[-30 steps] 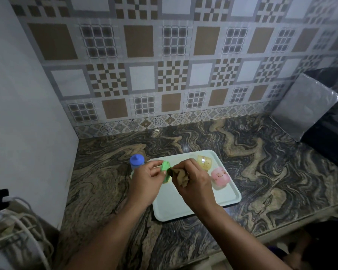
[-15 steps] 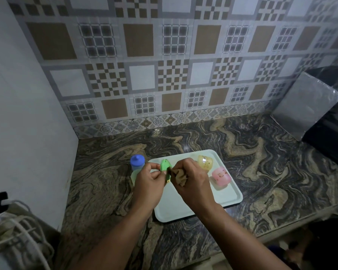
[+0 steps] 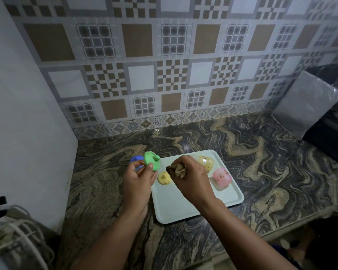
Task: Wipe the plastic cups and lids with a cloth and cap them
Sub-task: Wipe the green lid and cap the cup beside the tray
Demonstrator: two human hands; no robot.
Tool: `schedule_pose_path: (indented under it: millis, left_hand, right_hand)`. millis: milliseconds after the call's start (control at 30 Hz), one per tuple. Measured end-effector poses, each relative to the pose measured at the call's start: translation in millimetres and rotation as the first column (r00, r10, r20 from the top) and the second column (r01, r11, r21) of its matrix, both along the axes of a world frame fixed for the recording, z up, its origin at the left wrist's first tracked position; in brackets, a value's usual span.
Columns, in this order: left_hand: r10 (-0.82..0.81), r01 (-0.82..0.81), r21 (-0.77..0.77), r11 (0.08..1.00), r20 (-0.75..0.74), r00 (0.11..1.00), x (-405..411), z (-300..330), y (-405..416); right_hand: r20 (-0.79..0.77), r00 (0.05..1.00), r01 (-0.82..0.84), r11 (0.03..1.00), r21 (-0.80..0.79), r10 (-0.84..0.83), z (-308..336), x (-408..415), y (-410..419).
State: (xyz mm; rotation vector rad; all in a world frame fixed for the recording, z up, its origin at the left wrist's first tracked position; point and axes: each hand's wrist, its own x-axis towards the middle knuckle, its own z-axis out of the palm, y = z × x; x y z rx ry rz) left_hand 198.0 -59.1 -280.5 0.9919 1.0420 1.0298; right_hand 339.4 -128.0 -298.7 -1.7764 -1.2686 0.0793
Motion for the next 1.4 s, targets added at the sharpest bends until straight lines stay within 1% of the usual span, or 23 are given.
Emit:
schedule_pose_path:
  millis: [33, 100, 133, 167, 267, 333, 367, 433, 500, 533, 600, 667, 733, 833, 867, 933, 1000, 1067, 1167, 1233, 1300, 1367, 1400]
  left_hand:
    - [0.001, -0.001, -0.015, 1.000, 0.022, 1.000, 0.1, -0.2, 0.1]
    - [-0.002, 0.003, -0.034, 0.999, 0.038, 0.999, -0.3, -1.9, 0.2]
    - [-0.007, 0.008, -0.033, 0.999, 0.034, 0.999, -0.5, -2.3, 0.1]
    - [-0.010, 0.011, -0.030, 0.999, 0.022, 1.000, 0.0, -2.2, 0.2]
    - [-0.019, 0.018, -0.010, 1.000, -0.032, 0.999, 3.6, -3.0, -1.1]
    - [-0.036, 0.040, 0.051, 0.998, -0.078, 0.996, 7.0, -2.2, -5.2]
    - [-0.038, 0.045, 0.078, 0.996, -0.091, 0.995, 8.1, -2.4, -7.0]
    - [-0.027, 0.034, 0.087, 0.996, -0.084, 0.996, 8.4, -1.4, -9.4]
    - [-0.014, 0.019, 0.075, 0.997, -0.074, 0.997, 7.7, -0.9, -7.9]
    - [-0.011, 0.018, 0.079, 0.997, -0.088, 0.996, 7.5, -0.8, -6.6]
    - [-0.035, 0.042, 0.072, 0.996, -0.096, 0.995, 8.8, -1.2, -7.5]
    - [-0.058, 0.064, 0.074, 0.995, -0.081, 0.995, 12.2, 0.0, -13.3]
    - [-0.031, 0.037, 0.077, 0.996, -0.076, 0.997, 13.5, 2.5, -17.2]
    - [0.008, -0.007, 0.033, 0.999, -0.028, 1.000, 9.0, 2.4, -11.5]
    - [0.003, -0.002, 0.026, 1.000, -0.030, 1.000, 8.0, 1.6, -9.3]
    - [-0.031, 0.032, 0.024, 0.999, -0.036, 0.999, 7.6, -0.1, -9.5]
    - [-0.068, 0.068, 0.024, 0.997, -0.017, 0.998, 9.2, 2.2, -15.5]
    - [-0.056, 0.056, 0.021, 0.998, 0.020, 0.998, 8.6, 3.8, -16.9]
    - [-0.046, 0.046, 0.007, 0.999, 0.112, 0.993, 1.4, 10.3, -12.8]
    - [-0.053, 0.053, 0.007, 0.999, 0.105, 0.993, -2.1, 12.9, -10.6]
    - [-0.074, 0.074, 0.004, 0.997, 0.068, 0.995, -3.3, 11.2, -9.8]
    - [-0.103, 0.104, 0.052, 0.993, -0.027, 0.994, -3.3, 7.8, -9.6]
    - [-0.118, 0.127, 0.098, 0.987, -0.092, 0.989, -3.4, 6.4, -9.8]
  right_hand:
    - [-0.088, 0.996, 0.008, 0.999, 0.036, -0.005, 3.6, -1.4, 0.1]
    - [-0.298, 0.954, 0.017, 0.997, 0.082, 0.009, 10.3, -3.1, 0.7]
    - [-0.351, 0.936, 0.012, 0.994, 0.109, 0.028, 12.5, -3.1, -0.2]
    - [-0.328, 0.944, 0.002, 0.989, 0.148, 0.047, 15.1, -3.5, -1.8]
    - [-0.054, 0.993, -0.087, 0.964, 0.252, 0.104, 20.5, -8.2, -5.7]
    - [0.088, 0.988, -0.141, 0.965, 0.220, 0.124, 17.4, -10.5, -4.2]
    - [0.124, 0.987, -0.126, 0.975, 0.185, 0.104, 13.1, -9.2, -1.7]
    - [0.112, 0.993, -0.035, 0.990, 0.133, 0.020, 5.8, -2.4, 0.0]
    - [0.079, 0.996, 0.024, 0.989, 0.144, -0.036, 5.3, 2.4, -2.4]
    - [0.081, 0.997, 0.003, 0.984, 0.176, -0.018, 8.2, 1.9, -3.9]
    - [0.116, 0.991, -0.093, 0.967, 0.239, 0.067, 17.8, -6.3, -6.7]
    - [0.164, 0.981, -0.141, 0.961, 0.237, 0.103, 20.1, -10.7, -5.3]
    - [0.172, 0.983, -0.100, 0.976, 0.193, 0.067, 13.6, -3.2, -1.1]
    - [0.124, 0.992, 0.000, 0.990, 0.139, -0.017, 6.6, 3.9, -3.2]
    - [0.117, 0.993, -0.010, 0.987, 0.160, -0.009, 9.5, 3.0, -5.4]
    - [0.153, 0.985, -0.111, 0.972, 0.209, 0.080, 19.1, -3.4, -8.0]
    - [0.189, 0.973, -0.174, 0.962, 0.209, 0.134, 20.8, -6.6, -6.2]
    - [0.131, 0.988, -0.107, 0.977, 0.186, 0.084, 10.2, 3.4, -1.6]
    - [-0.040, 0.997, 0.073, 0.991, 0.113, -0.068, -6.1, 24.5, -1.9]
    - [-0.152, 0.985, 0.101, 0.987, 0.123, -0.082, -5.2, 27.6, -3.6]
    - [-0.228, 0.972, 0.088, 0.981, 0.174, -0.046, 3.7, 23.2, -0.5]
    - [-0.318, 0.948, 0.086, 0.972, 0.220, -0.012, 17.0, 19.1, 5.2]
    - [-0.337, 0.942, 0.076, 0.968, 0.240, 0.009, 23.6, 16.8, 6.7]
